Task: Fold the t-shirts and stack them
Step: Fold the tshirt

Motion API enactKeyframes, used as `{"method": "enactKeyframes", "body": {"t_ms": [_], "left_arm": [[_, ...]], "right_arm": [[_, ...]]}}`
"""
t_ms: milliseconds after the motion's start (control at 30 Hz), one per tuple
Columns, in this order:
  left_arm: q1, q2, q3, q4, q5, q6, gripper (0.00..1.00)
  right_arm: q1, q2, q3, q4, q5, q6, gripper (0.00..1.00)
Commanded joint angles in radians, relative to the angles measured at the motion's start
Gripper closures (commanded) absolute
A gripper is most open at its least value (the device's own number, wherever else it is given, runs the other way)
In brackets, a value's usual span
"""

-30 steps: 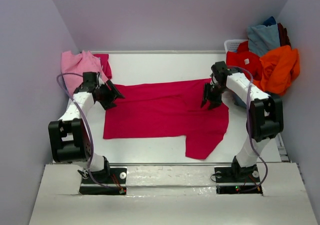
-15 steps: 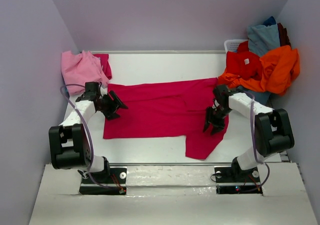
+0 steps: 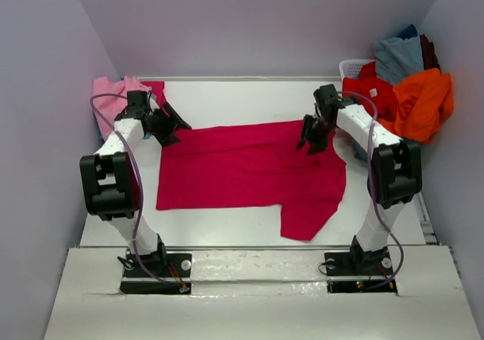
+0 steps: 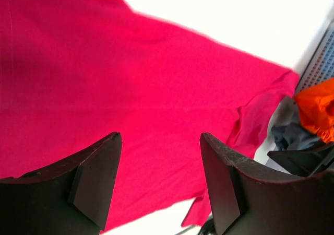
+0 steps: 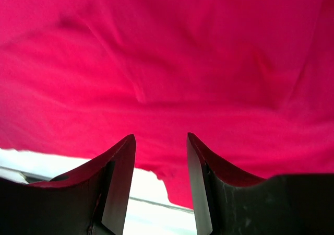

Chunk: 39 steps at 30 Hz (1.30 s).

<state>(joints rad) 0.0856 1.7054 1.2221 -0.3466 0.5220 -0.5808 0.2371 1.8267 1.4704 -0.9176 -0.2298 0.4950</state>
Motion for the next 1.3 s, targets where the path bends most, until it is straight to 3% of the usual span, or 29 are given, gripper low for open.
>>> {"method": "enactKeyframes", "body": {"t_ms": [0, 233, 567, 1067, 1267], "left_arm": [[-0.003, 0.085, 0.14, -0.031, -0.036, 0.005, 0.27], [-0.003, 0.262, 0.235, -0.061, -0.036, 0.024, 0.28], [-0.003, 0.373, 0.255, -0.055, -0.025, 0.009, 0.28], [-0.003, 0.528, 0.441, -0.123, -0.04, -0.028, 0.28], [0.019, 0.574, 0.52, -0.147, -0.043, -0.037, 0.27]], "right_arm": [[0.007, 0.101, 0.172, -0.023, 0.053, 0.014, 0.5], [0.007, 0.269, 0.327, -0.063, 0.095, 0.016, 0.5], [-0.012, 0.416, 0.476, -0.104, 0.158, 0.025, 0.5], [-0.059, 0.591, 0.622, -0.15, 0.167, 0.004, 0.5], [-0.068, 0.732, 0.855, -0.239, 0.164, -0.048, 0.5]]}}
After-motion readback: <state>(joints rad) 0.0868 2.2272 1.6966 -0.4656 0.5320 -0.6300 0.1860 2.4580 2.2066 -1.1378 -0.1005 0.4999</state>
